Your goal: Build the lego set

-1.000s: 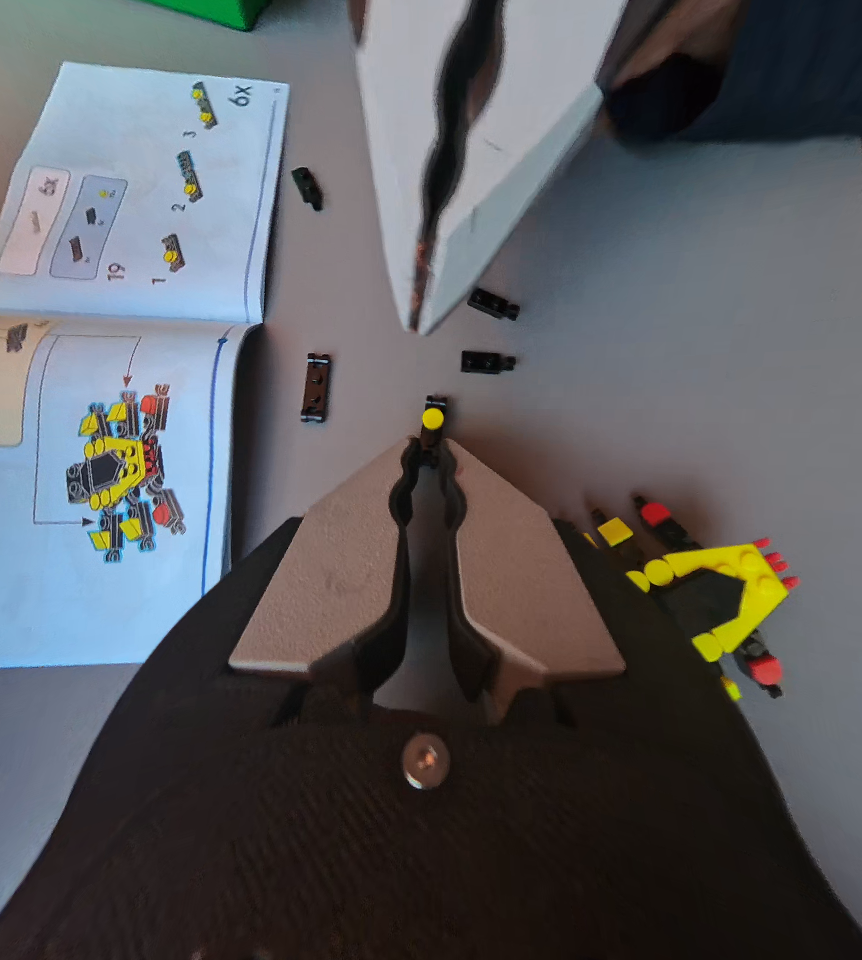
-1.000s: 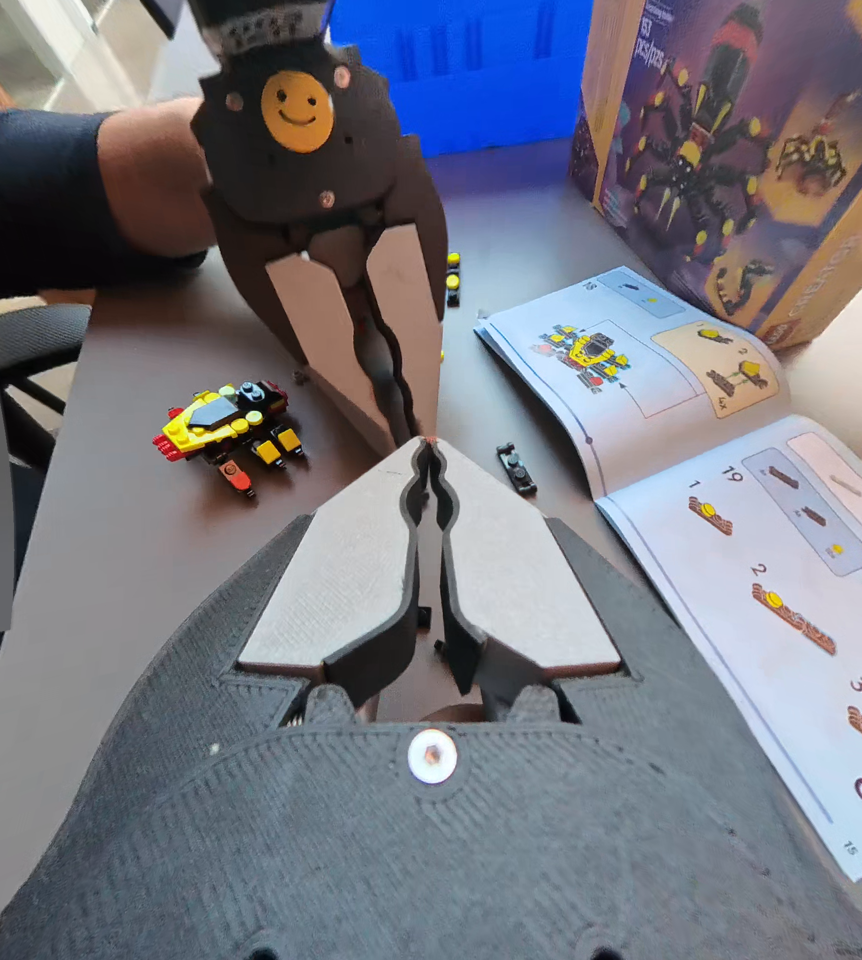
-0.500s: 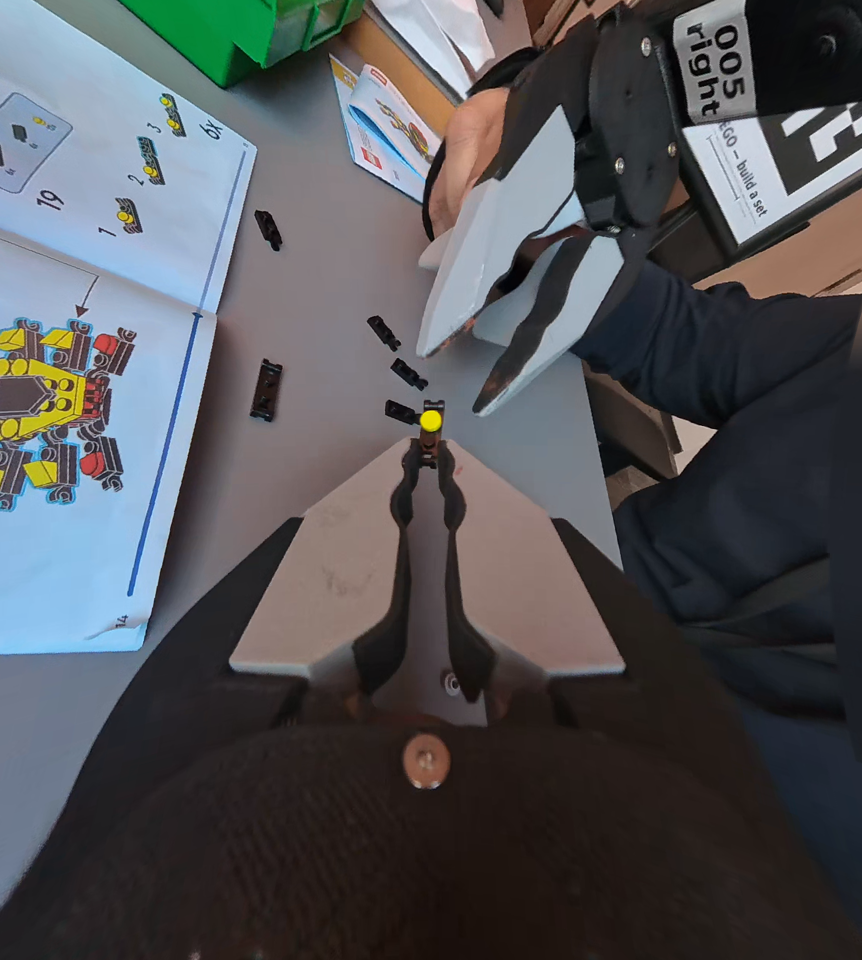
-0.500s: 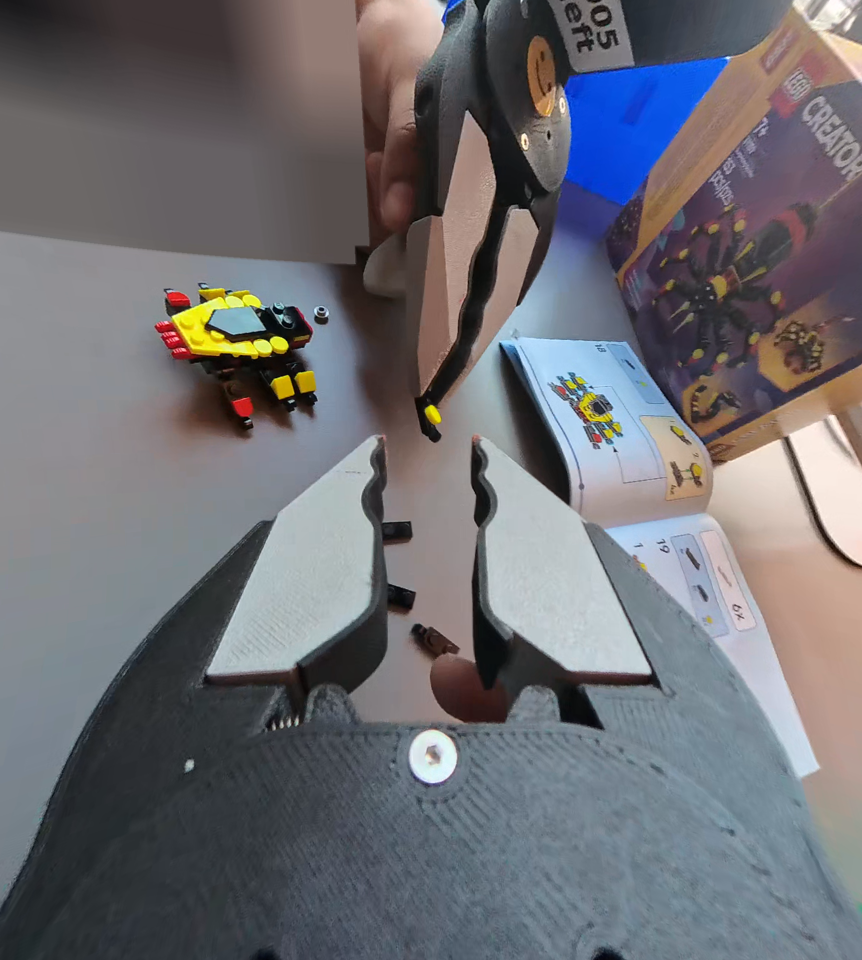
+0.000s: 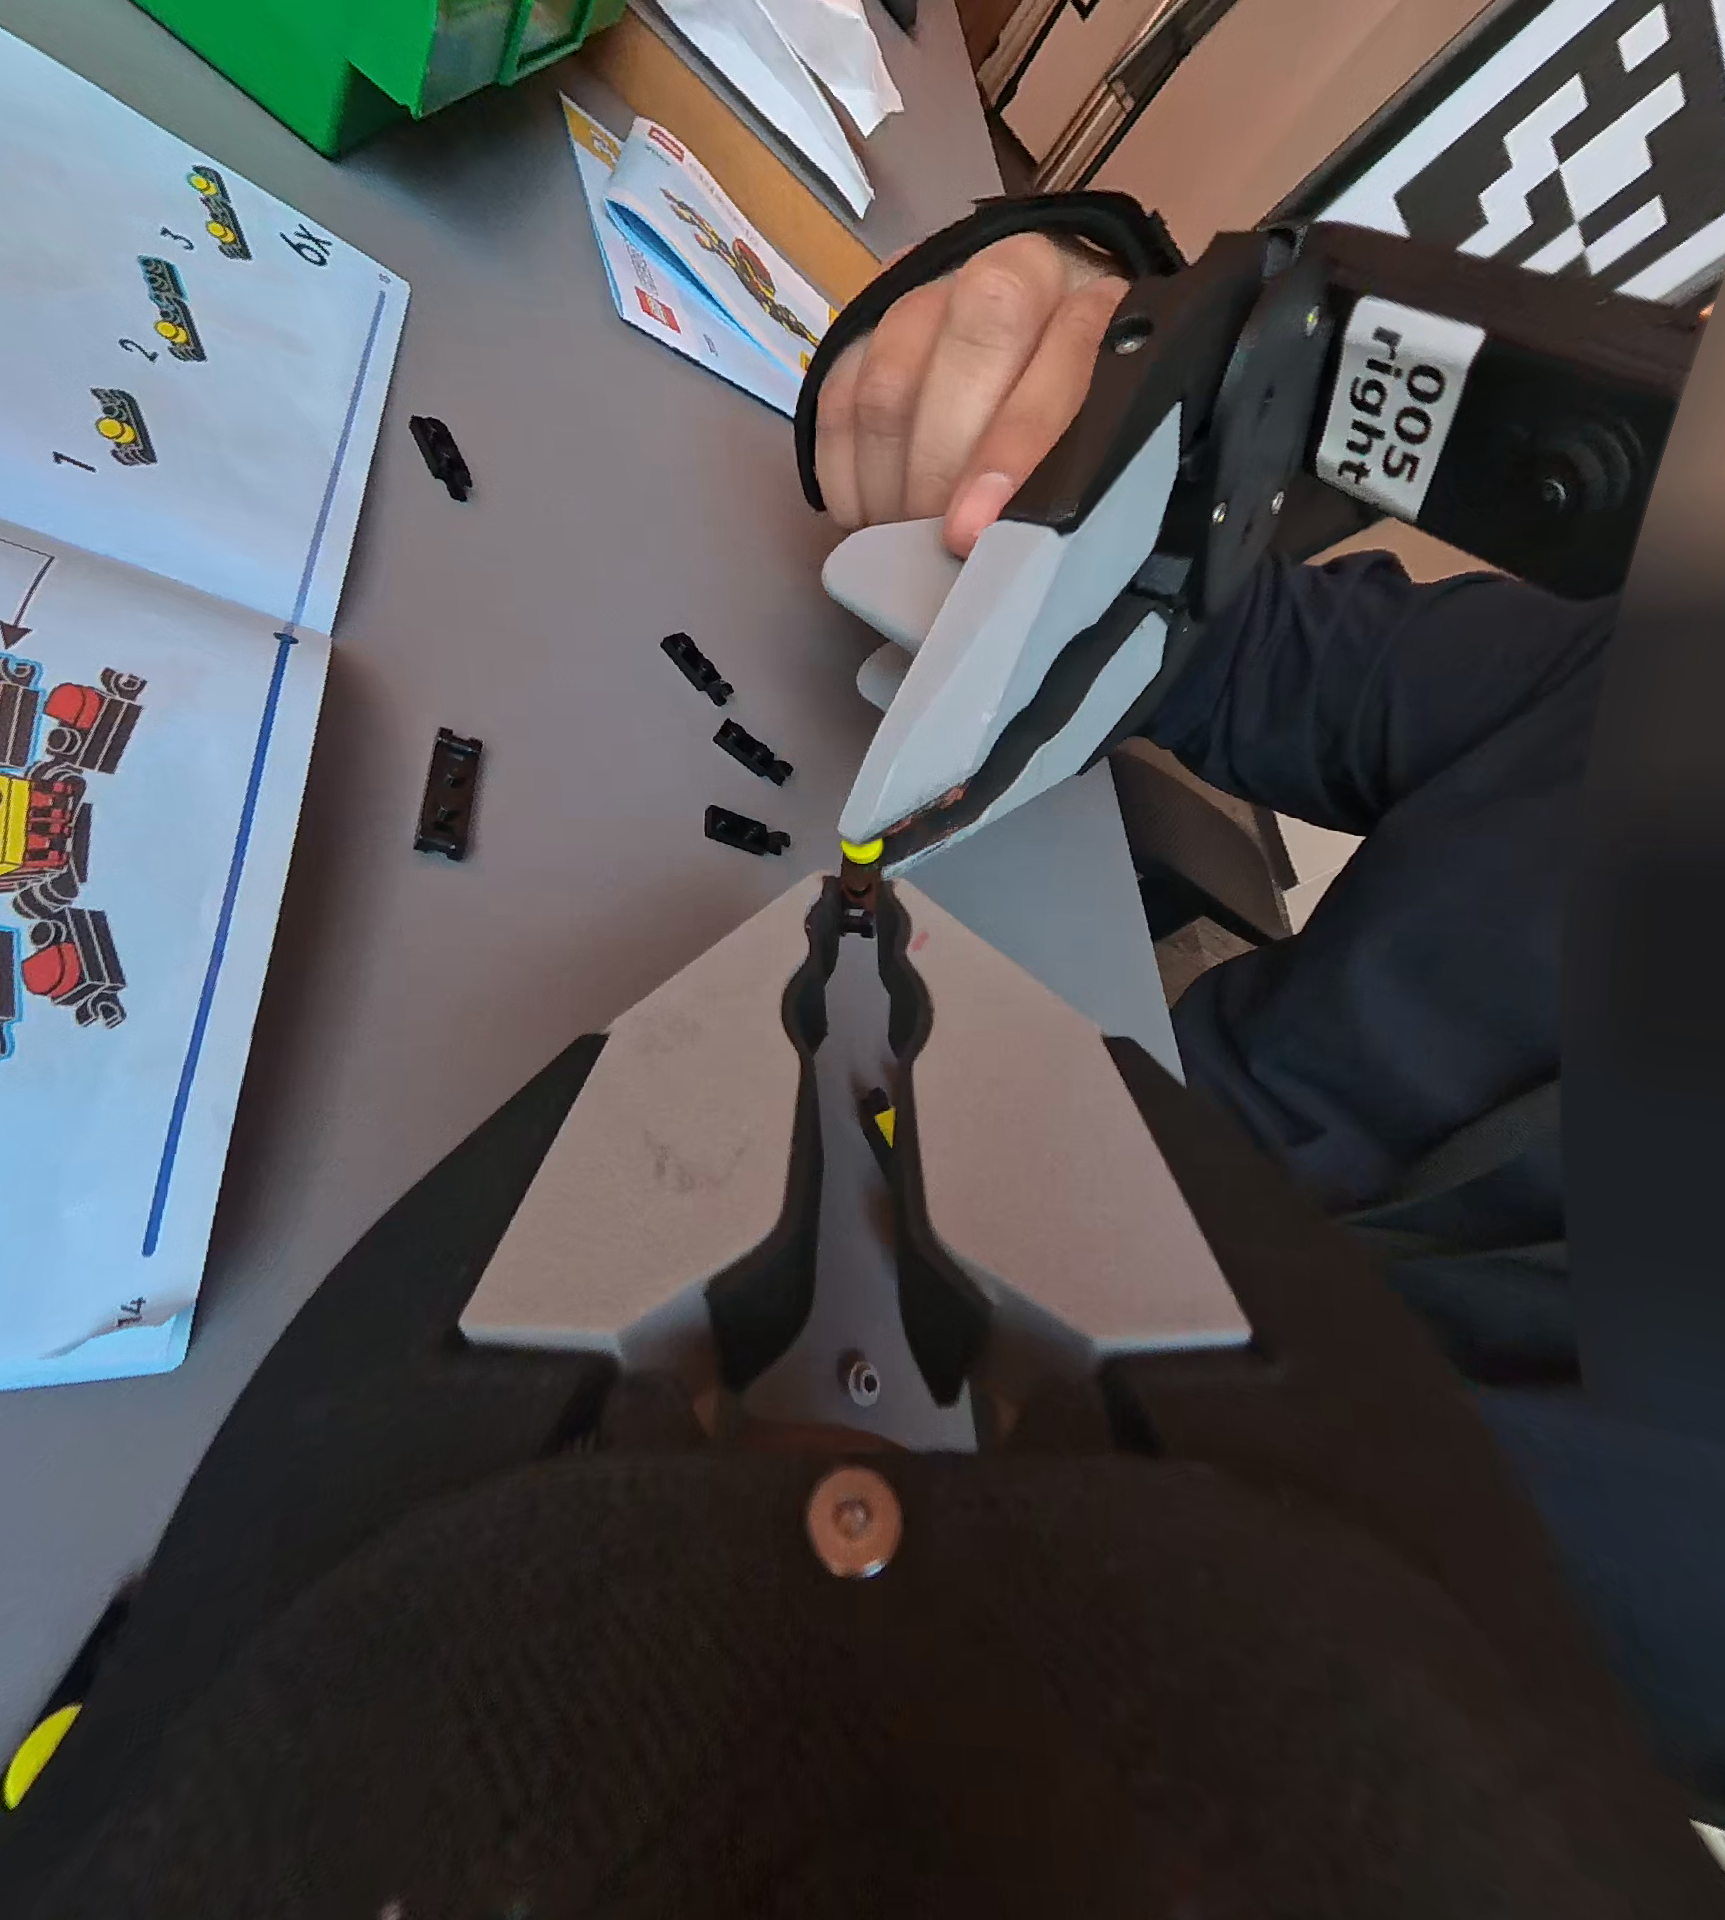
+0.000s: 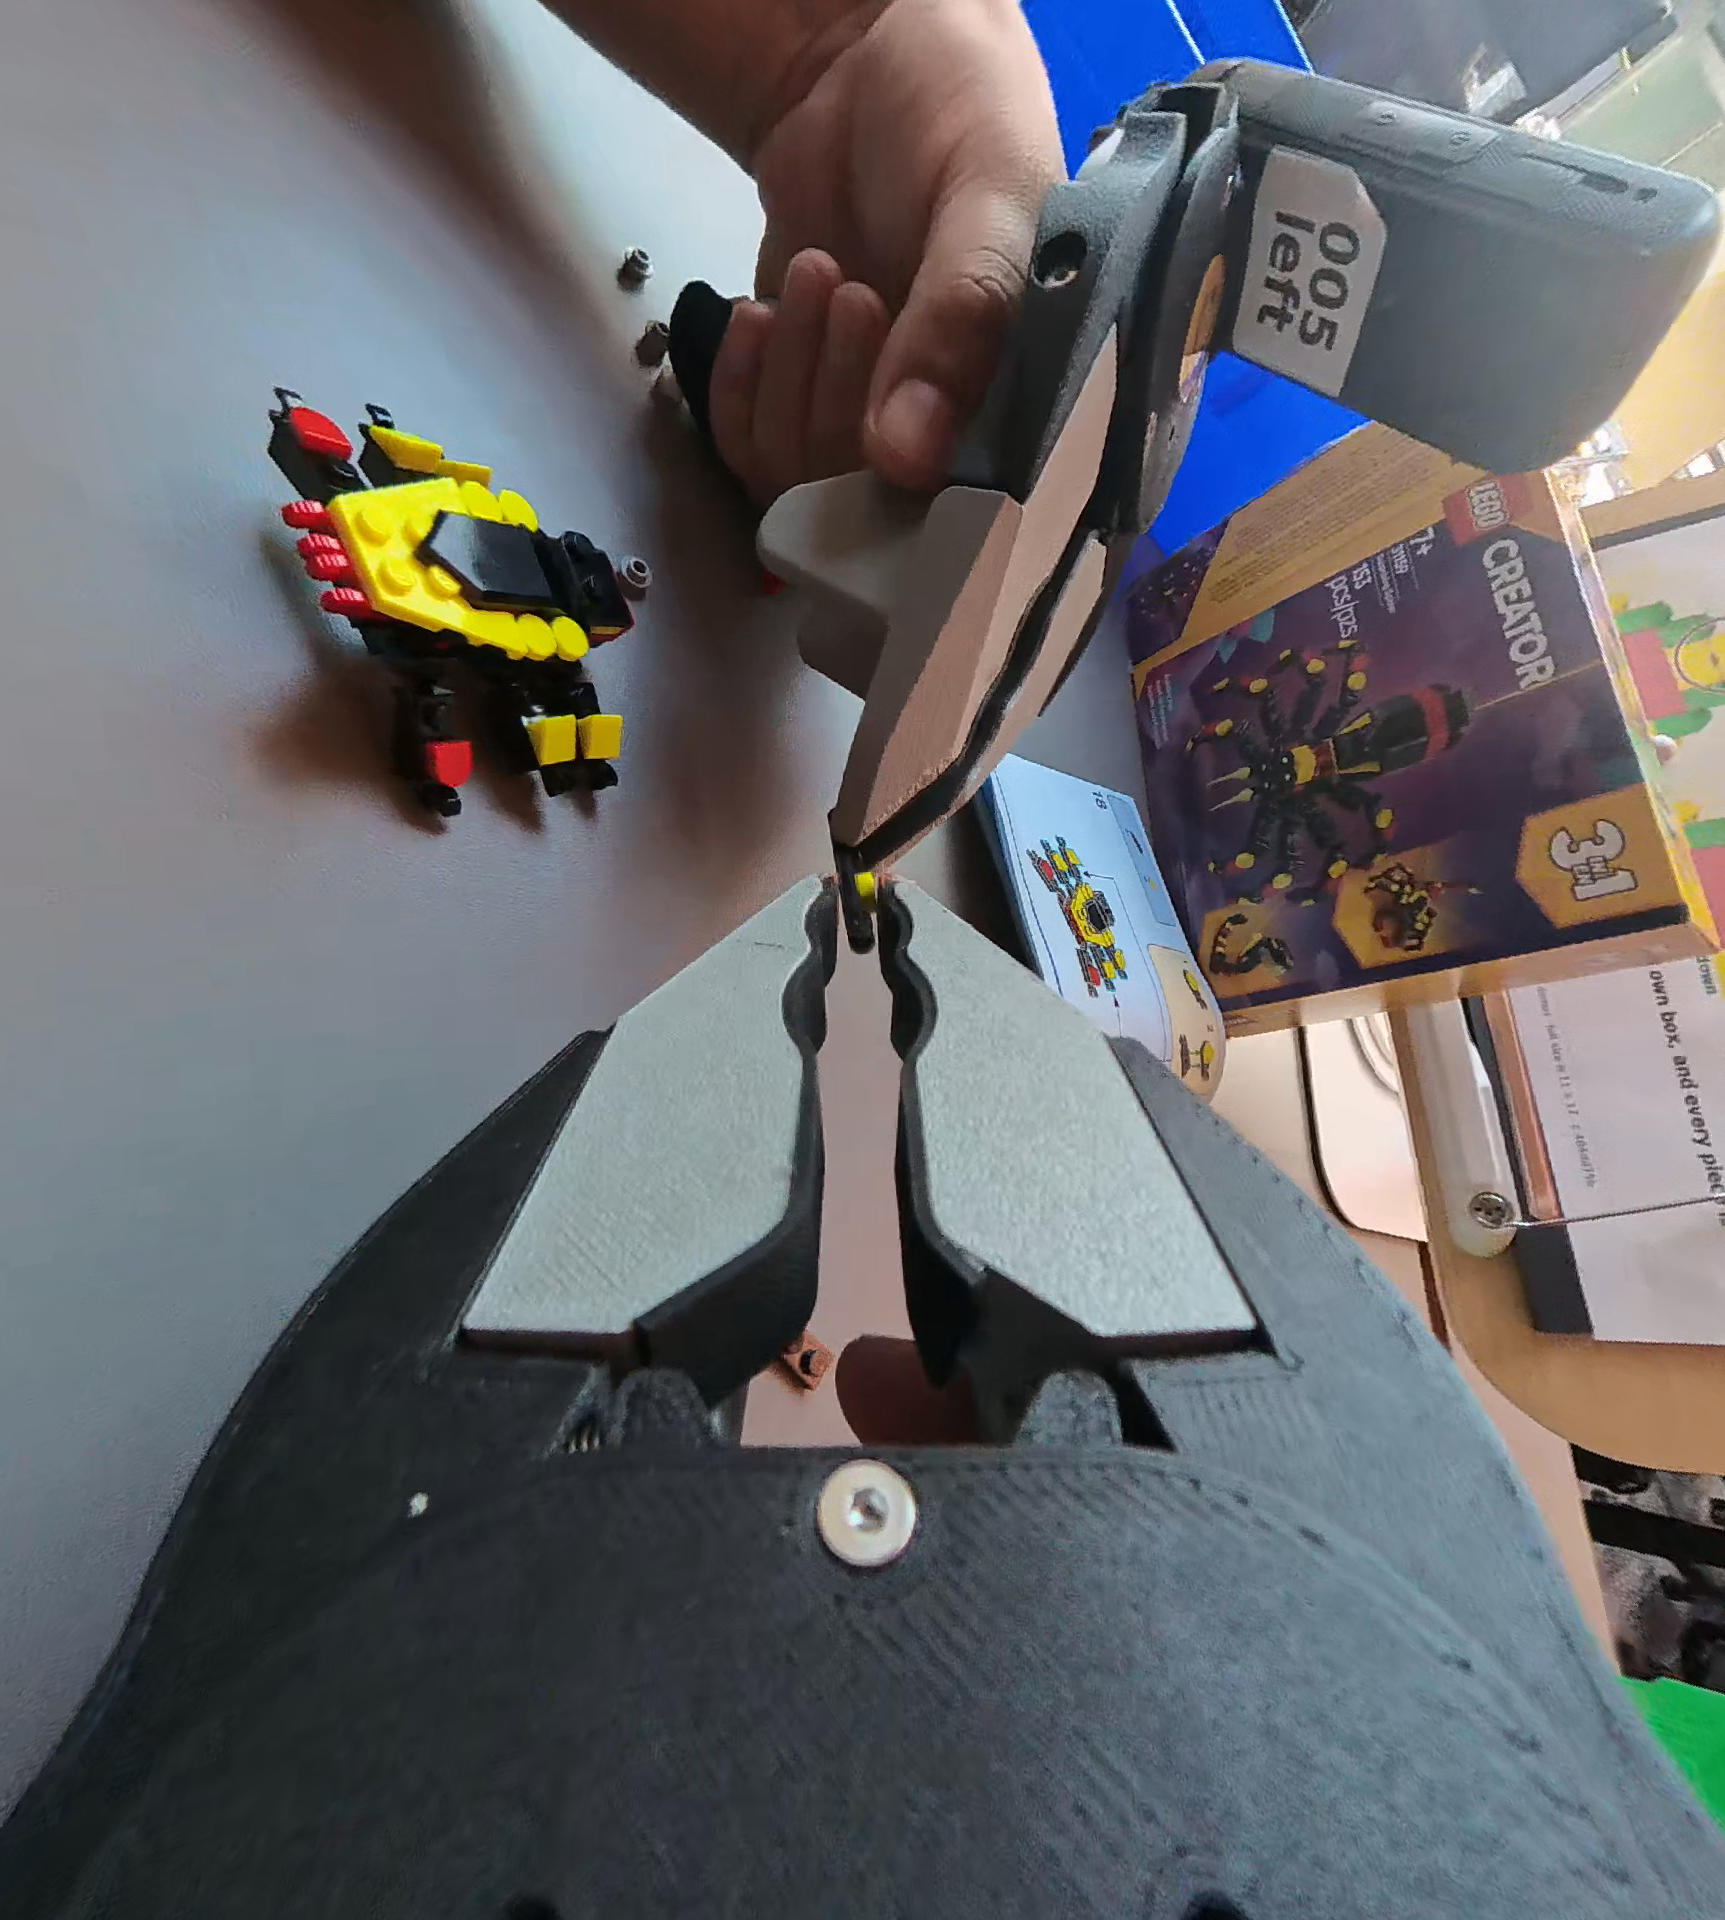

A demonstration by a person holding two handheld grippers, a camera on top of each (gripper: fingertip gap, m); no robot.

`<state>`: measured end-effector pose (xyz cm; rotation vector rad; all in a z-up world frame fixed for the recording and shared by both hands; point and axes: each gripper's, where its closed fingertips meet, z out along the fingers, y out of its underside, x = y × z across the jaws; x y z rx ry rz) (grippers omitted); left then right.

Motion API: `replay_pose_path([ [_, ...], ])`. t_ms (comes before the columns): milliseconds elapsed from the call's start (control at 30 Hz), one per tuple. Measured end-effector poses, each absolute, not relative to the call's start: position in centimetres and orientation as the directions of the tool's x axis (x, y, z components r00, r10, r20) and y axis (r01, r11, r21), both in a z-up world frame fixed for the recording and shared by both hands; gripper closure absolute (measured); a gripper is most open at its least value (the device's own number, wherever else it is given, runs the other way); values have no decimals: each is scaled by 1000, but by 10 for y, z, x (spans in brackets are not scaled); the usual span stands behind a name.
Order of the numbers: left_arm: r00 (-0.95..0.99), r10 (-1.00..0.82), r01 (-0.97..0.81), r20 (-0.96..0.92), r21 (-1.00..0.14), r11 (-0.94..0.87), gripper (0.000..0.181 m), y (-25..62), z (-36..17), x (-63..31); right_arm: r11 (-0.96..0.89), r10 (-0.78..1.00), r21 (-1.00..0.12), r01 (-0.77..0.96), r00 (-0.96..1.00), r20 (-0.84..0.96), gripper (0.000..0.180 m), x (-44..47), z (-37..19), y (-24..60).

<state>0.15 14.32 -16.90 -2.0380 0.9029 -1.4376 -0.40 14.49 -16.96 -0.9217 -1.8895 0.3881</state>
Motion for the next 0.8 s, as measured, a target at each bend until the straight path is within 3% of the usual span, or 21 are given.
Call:
replay_pose_path([
  [333, 233, -750, -252, 619, -707, -661, 180, 142, -171, 2, 737, 645, -488, 467, -273, 713, 177, -5, -175, 144],
  [600, 254, -781, -227, 571, -750, -622, 181, 146, -162, -8, 763, 602, -483, 430, -200, 773, 176, -13, -166, 149],
  [800, 514, -793, -357, 327, -759, -544, 166, 166, -183, -47, 727, 600, -414, 547, -215, 771, 176, -5, -189, 176],
])
